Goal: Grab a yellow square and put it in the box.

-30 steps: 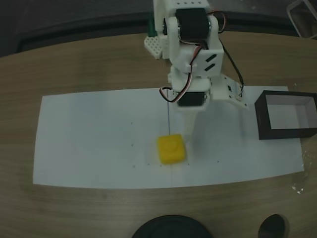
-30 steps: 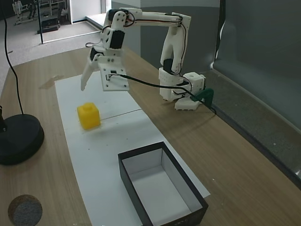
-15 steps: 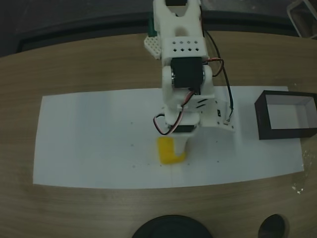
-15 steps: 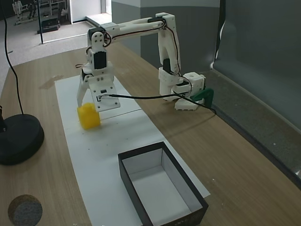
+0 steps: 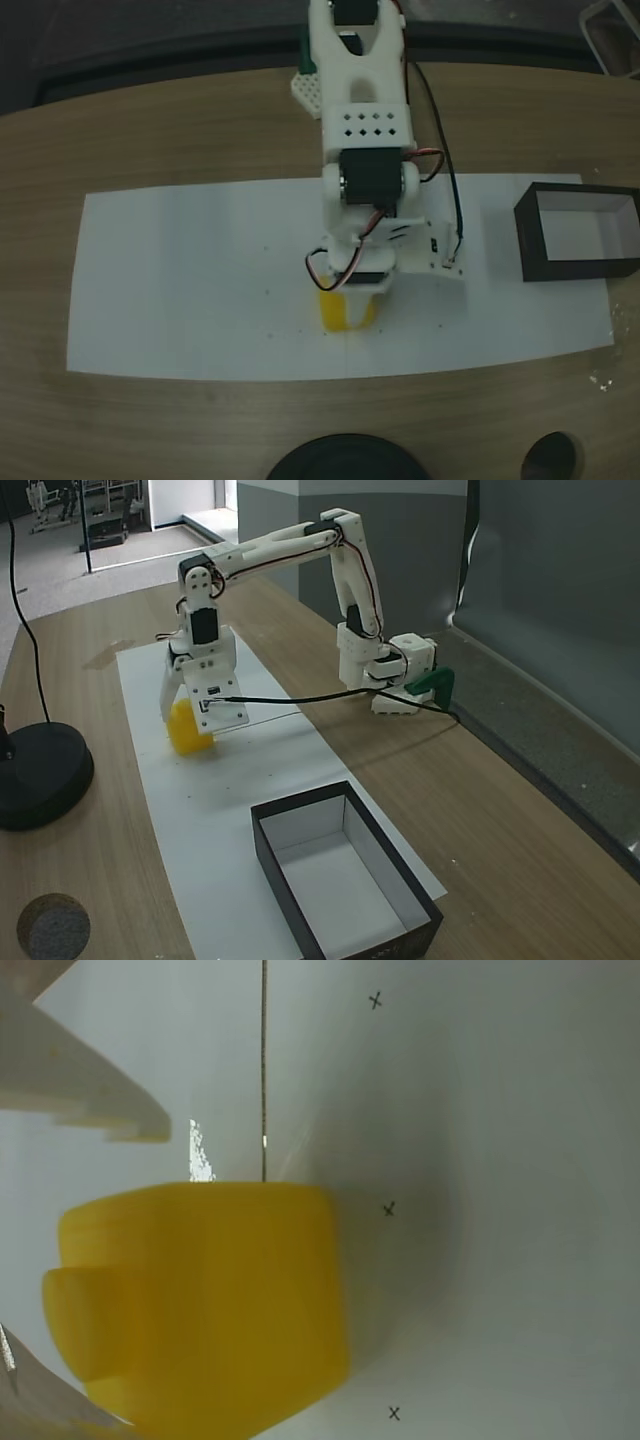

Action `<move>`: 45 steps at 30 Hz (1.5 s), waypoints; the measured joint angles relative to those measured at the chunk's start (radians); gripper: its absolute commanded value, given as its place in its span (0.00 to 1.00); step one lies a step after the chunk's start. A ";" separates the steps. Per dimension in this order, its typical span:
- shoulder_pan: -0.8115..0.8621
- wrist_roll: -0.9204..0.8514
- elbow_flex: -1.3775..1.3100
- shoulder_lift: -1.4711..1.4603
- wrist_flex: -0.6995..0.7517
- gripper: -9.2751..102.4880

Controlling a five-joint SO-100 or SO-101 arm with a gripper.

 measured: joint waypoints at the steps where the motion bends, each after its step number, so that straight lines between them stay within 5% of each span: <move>1: 0.000 0.000 -0.003 -0.008 -0.008 0.34; 10: 0.000 0.000 -0.014 -0.075 -0.043 0.33; 20: 0.000 -0.055 -0.032 -0.094 -0.055 0.16; 26: -0.069 -0.057 -0.245 -0.080 0.104 0.15; 34: -0.410 -0.109 -0.672 0.167 0.272 0.15; 45: -0.968 -0.272 -0.637 0.209 0.319 0.15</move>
